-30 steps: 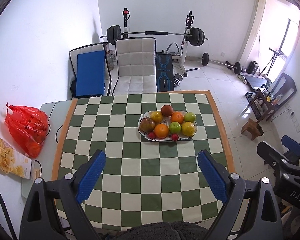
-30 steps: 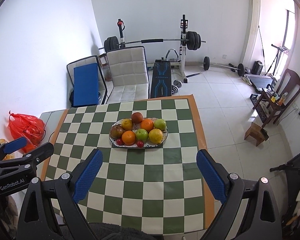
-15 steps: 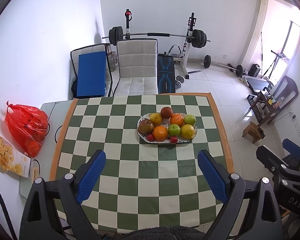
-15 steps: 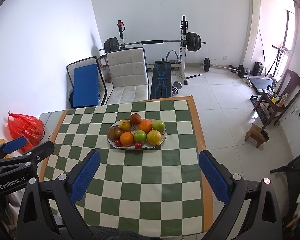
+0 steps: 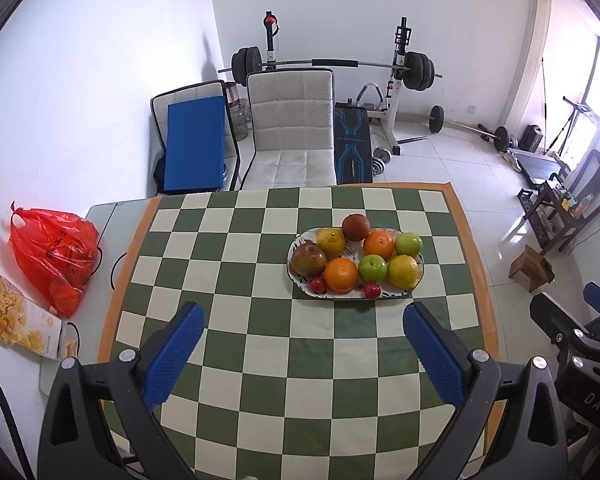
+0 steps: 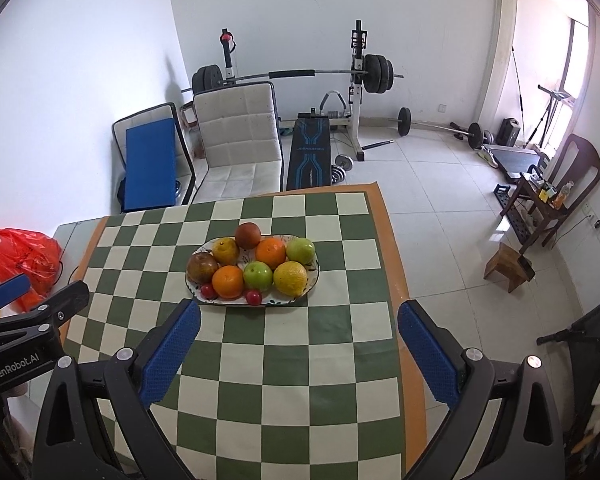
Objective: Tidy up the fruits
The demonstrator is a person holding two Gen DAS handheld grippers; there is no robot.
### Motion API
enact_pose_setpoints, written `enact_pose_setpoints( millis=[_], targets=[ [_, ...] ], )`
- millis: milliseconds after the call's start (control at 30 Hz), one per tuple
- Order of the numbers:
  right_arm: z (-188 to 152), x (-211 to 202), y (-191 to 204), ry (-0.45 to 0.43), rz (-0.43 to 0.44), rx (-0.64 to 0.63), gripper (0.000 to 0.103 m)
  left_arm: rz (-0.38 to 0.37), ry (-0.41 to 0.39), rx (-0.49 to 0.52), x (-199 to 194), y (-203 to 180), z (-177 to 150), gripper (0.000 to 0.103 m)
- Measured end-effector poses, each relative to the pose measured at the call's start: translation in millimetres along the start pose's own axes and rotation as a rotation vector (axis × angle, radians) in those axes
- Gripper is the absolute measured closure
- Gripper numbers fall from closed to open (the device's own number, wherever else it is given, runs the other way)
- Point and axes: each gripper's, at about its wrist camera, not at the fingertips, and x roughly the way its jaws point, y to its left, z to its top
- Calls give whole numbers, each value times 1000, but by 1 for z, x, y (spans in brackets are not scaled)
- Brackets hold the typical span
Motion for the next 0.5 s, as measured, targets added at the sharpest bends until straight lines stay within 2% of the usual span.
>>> enact_pose_setpoints(
  millis=[267, 500],
  targets=[
    [7, 36, -3, 14, -27, -11, 2, 14, 1, -6, 18, -3, 8, 1],
    [8, 49, -4, 27, -38, -16, 2, 22, 6, 8, 25, -6, 10, 1]
  ],
)
